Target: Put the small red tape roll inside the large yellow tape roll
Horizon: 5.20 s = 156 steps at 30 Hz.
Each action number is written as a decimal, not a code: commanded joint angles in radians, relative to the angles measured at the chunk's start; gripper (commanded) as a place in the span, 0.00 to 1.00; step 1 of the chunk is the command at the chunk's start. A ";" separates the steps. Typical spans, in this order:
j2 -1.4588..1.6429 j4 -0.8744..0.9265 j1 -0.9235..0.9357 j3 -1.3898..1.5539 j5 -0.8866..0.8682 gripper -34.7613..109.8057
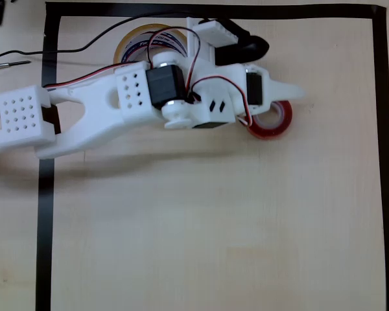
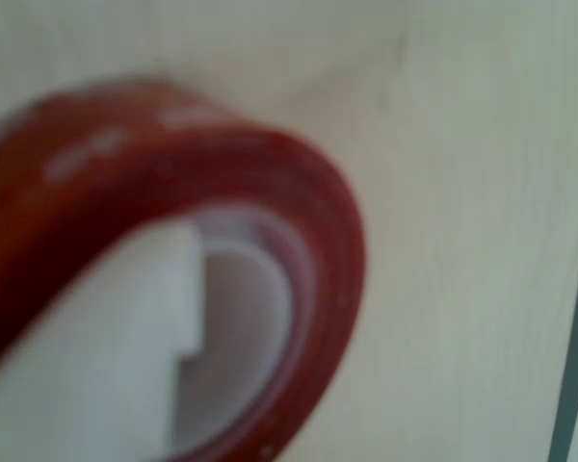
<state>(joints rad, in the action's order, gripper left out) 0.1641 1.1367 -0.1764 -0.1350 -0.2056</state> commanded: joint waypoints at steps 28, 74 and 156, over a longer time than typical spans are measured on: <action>0.222 0.310 0.106 -0.107 -0.029 0.39; 0.256 0.669 0.118 -0.107 0.222 0.40; 0.407 0.535 0.121 0.044 0.443 0.39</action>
<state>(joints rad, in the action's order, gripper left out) 0.3958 1.7257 -0.0583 -0.0798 0.2040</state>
